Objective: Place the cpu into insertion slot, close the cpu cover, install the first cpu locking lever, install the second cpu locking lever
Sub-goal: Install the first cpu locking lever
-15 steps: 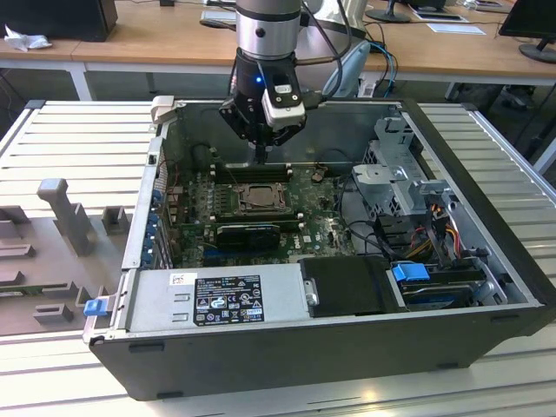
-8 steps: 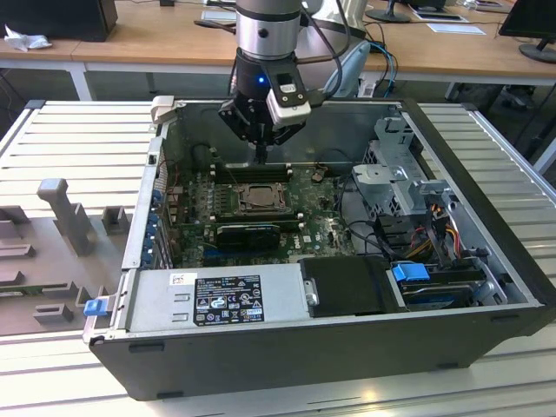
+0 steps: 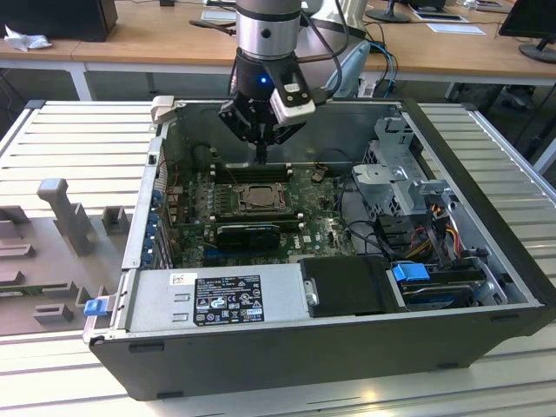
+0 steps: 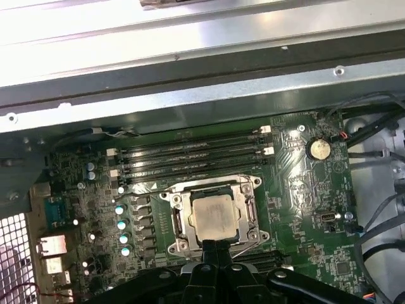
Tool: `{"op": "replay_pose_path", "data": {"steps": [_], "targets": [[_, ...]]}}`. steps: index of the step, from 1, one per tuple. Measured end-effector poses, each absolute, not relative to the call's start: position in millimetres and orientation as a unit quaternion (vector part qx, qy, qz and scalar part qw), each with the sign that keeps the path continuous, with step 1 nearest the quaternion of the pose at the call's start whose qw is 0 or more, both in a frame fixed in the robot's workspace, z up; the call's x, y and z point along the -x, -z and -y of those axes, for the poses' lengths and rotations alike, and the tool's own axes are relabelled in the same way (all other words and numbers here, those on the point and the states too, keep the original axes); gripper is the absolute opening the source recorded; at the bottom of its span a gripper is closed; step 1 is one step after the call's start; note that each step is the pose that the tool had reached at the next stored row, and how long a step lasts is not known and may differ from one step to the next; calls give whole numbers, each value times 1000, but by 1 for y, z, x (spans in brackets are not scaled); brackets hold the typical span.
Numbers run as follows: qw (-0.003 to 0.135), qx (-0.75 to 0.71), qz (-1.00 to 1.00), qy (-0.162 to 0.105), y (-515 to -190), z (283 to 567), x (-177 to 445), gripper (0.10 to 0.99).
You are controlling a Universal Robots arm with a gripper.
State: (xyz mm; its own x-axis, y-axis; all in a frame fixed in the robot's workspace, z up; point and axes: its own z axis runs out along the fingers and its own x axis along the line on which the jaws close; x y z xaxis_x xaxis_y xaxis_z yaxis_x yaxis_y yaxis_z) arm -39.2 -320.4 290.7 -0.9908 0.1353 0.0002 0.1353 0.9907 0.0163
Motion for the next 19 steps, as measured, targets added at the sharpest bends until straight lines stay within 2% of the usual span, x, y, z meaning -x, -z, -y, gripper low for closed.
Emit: {"op": "replay_pose_path", "data": {"steps": [9, 19], "targets": [[2, 2, -1000, -8, -289, 320, 44, 106], [7, 2, -1000, -9, -279, 318, 96, 106]]}}
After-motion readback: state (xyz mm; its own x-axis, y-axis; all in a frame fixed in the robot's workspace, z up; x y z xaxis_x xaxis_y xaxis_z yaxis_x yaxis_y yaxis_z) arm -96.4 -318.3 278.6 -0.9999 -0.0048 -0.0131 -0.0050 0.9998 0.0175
